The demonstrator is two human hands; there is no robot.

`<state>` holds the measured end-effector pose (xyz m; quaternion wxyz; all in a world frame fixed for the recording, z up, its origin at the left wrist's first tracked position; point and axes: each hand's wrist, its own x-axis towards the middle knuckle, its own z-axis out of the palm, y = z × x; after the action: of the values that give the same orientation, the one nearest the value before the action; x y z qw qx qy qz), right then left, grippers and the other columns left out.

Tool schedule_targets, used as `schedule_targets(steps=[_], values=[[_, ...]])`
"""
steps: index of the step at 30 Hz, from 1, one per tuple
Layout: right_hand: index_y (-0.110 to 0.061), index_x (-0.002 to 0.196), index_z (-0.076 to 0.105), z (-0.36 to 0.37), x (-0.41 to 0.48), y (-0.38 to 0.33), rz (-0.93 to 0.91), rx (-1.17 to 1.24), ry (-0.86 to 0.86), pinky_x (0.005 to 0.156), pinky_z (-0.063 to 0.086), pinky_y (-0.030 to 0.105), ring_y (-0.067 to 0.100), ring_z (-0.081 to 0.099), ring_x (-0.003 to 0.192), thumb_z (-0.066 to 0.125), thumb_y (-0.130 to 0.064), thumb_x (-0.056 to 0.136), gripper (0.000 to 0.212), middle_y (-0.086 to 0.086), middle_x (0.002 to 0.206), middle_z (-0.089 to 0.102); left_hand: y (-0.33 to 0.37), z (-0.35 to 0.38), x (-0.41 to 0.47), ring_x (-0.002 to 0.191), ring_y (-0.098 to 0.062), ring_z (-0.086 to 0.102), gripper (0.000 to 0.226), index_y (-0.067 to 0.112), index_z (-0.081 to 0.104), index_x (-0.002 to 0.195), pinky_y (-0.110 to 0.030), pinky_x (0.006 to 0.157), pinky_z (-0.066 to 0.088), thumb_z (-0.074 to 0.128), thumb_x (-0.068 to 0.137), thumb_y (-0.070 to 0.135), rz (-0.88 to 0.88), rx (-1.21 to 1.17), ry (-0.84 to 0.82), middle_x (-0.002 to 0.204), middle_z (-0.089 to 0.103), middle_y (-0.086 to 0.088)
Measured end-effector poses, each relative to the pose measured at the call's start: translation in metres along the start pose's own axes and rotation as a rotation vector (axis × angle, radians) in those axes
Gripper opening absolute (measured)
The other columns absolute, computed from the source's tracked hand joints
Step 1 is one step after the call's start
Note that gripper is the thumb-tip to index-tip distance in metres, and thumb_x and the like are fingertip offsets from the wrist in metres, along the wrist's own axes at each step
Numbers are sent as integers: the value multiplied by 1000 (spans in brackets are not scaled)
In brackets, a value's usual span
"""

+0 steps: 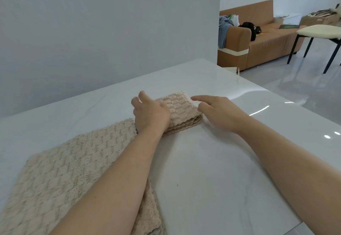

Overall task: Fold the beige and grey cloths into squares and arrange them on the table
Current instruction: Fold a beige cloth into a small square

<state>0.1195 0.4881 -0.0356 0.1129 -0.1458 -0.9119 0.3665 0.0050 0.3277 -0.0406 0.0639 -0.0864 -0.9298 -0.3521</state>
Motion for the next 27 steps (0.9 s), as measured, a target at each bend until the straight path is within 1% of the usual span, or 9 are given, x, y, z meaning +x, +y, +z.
schedule_targets(steps=[2,5,7,11,17,20,23,25,27], values=[[-40,139,55,-1,5,2,-17,-215,113,99,47,39,14,57,116,38,-54,100,45,-9,123,61,9,-6,-6,145,-33,27,61,14,24,155,-46,106,37,47,101,28,170,216,17,164,12,-12],[-26,143,55,2,21,-5,-135,-306,218,108,42,46,24,47,135,35,-44,106,45,0,146,52,14,-3,1,154,-30,10,59,11,25,157,-46,120,24,41,101,21,384,408,-149,168,7,-12],[-20,151,46,10,34,-13,-218,-350,97,119,31,44,23,32,148,33,-34,108,47,0,161,37,10,3,12,155,-30,6,59,11,23,159,-48,124,17,37,103,25,432,485,-286,169,6,-10],[-18,161,20,33,50,-13,-164,-391,-180,126,13,42,17,10,156,23,-33,110,53,-3,170,12,-9,11,23,155,-32,9,62,13,16,161,-50,124,14,20,107,43,455,587,-415,169,10,-9],[-27,163,-2,41,49,9,-76,-551,-269,124,-1,56,21,-2,157,10,-43,108,58,-14,169,-5,-22,7,21,157,-25,-7,72,15,-6,162,-47,126,0,9,105,56,446,630,-534,170,-10,-6],[-22,160,19,34,50,-2,-71,-604,-244,123,11,57,27,11,156,19,-41,107,57,-5,168,17,-11,-4,18,157,-27,-2,79,11,-5,161,-47,126,3,11,103,61,498,780,-537,170,-7,-10],[-17,132,55,26,52,-11,-7,-544,14,106,38,47,31,47,130,39,-43,100,44,7,133,56,-2,-21,1,150,-30,27,74,8,23,156,-45,119,28,25,103,59,639,856,-439,165,22,-14],[-14,131,54,26,55,-11,47,-404,66,98,47,44,31,54,117,49,-40,97,43,10,122,61,-4,-28,-16,137,-31,44,61,10,36,148,-44,101,44,33,103,52,734,916,-359,153,40,-11],[-16,136,50,27,59,-11,69,-271,-41,89,52,38,30,61,106,54,-35,96,44,12,116,64,-10,-27,-26,119,-31,56,51,10,41,144,-43,83,52,34,105,42,807,976,-316,139,51,-8]])
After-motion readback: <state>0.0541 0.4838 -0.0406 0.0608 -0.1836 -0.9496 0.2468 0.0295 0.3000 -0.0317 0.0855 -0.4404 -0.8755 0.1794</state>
